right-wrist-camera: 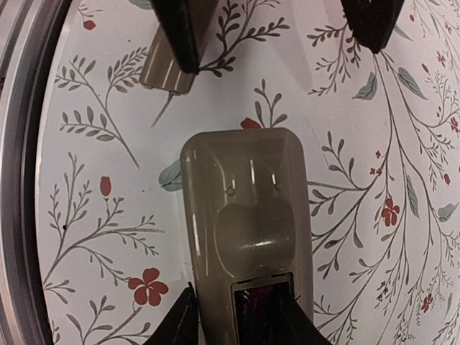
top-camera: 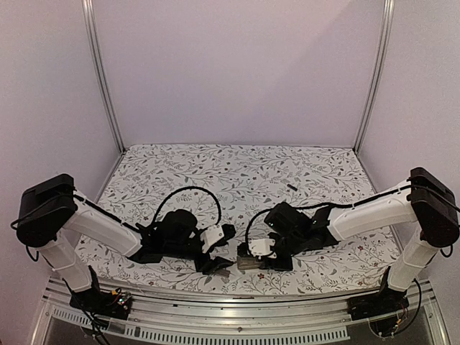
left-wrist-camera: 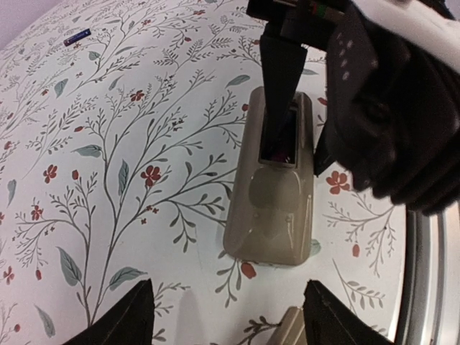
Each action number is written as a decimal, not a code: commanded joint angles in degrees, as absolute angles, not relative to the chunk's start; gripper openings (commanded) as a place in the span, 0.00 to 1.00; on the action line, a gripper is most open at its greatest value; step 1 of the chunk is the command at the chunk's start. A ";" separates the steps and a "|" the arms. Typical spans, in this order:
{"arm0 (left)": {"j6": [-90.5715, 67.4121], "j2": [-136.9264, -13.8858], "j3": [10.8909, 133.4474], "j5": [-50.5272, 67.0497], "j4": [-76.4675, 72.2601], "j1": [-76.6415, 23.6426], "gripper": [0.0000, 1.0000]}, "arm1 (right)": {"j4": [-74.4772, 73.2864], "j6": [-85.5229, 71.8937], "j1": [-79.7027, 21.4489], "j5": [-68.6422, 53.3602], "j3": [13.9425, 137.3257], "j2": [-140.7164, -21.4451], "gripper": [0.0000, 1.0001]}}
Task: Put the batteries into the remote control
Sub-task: Adjust the remote control without the battery cover at the center of the board.
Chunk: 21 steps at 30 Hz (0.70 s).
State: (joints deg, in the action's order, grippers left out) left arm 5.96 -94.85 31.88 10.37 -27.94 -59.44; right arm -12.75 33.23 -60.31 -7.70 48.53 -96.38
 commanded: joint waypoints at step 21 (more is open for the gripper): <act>6.71 -95.13 33.20 12.04 -26.89 -58.68 0.71 | -13.06 13.75 -45.81 -8.76 55.83 -83.98 0.46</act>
